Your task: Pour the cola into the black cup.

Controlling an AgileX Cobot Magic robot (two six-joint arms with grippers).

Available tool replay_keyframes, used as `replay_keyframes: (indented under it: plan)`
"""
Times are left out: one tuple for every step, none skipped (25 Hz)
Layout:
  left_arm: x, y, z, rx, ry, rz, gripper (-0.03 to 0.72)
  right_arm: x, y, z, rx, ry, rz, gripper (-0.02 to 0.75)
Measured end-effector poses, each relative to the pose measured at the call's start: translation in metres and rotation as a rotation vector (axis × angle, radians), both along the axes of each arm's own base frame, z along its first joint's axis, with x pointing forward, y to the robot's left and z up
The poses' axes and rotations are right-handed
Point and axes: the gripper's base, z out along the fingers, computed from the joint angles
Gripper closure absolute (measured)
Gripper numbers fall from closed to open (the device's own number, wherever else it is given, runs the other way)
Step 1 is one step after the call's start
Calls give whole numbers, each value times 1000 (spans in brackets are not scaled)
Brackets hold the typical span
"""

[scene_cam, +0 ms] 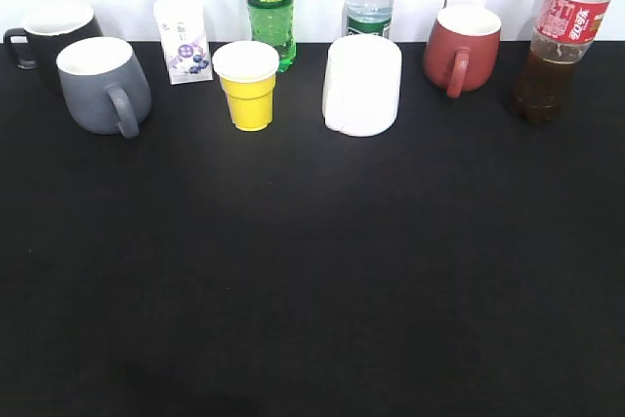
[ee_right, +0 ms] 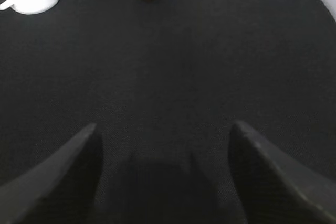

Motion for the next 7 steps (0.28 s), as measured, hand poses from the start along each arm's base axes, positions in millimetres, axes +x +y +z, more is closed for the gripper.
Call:
replay_keyframes:
  plan:
    - [0,0,0,0,0,0,389,0,0,0,0,0,0,174]
    - [0,0,0,0,0,0,390,0,0,0,-1,0,1,174]
    - [0,0,0,0,0,0,390,0,0,0,-1,0,1,174]
    - [0,0,0,0,0,0,390,0,0,0,-1,0,1,174]
    - [0,0,0,0,0,0,390,0,0,0,-1,0,1,174]
    - [0,0,0,0,0,0,392,0,0,0,-1,0,1,174]
    - [0,0,0,0,0,0,397,0,0,0,-1,0,1,174]
